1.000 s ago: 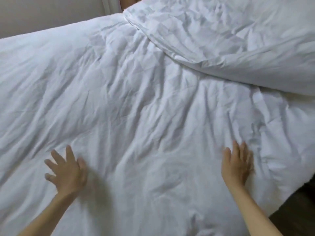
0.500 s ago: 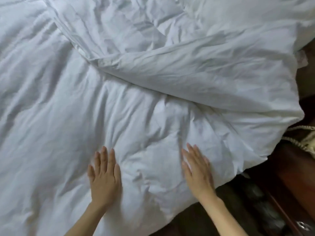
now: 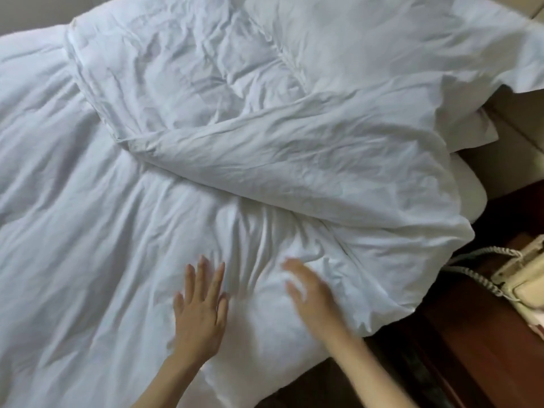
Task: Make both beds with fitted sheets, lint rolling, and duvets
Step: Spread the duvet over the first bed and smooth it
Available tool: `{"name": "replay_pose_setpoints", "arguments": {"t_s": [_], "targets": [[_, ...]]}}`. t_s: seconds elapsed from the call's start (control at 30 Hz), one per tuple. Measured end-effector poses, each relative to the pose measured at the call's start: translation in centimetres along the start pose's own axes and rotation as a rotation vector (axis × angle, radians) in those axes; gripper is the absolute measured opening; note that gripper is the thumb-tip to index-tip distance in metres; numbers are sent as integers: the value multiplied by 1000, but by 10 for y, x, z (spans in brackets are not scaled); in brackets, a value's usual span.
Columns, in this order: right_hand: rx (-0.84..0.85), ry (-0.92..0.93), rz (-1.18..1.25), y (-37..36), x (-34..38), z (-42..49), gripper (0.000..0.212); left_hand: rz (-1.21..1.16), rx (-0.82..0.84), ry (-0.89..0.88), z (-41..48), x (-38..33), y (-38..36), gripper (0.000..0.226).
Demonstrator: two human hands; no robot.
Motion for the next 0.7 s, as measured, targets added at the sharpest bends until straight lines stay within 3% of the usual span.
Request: {"name": "replay_pose_setpoints", "arguments": {"t_s": [0.1, 0.2, 0.33, 0.6, 0.7], "targets": [[-378, -67, -165, 116, -30, 12, 28, 181, 312, 39, -5, 0, -39, 64], [-516, -129, -247, 183, -55, 11, 28, 182, 302, 36, -15, -12, -34, 58], [-453, -191, -273, 207, -77, 5, 30, 138, 147, 40, -43, -24, -32, 50], [-289, -189, -305, 195, -87, 4, 36, 229, 228, 24, -74, -45, -76, 53], [-301, -202, -254, 195, -92, 15, 33, 122, 73, 14, -71, -63, -65, 53]]}}
Point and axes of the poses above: each hand's wrist, its own z-axis towards the middle knuckle, its own y-axis out of the back of the hand, x = y × z, the point moved 7 cm from there along z, towards the middle knuckle, and after that the axes turned 2 degrees about y, right-handed, at the moved point
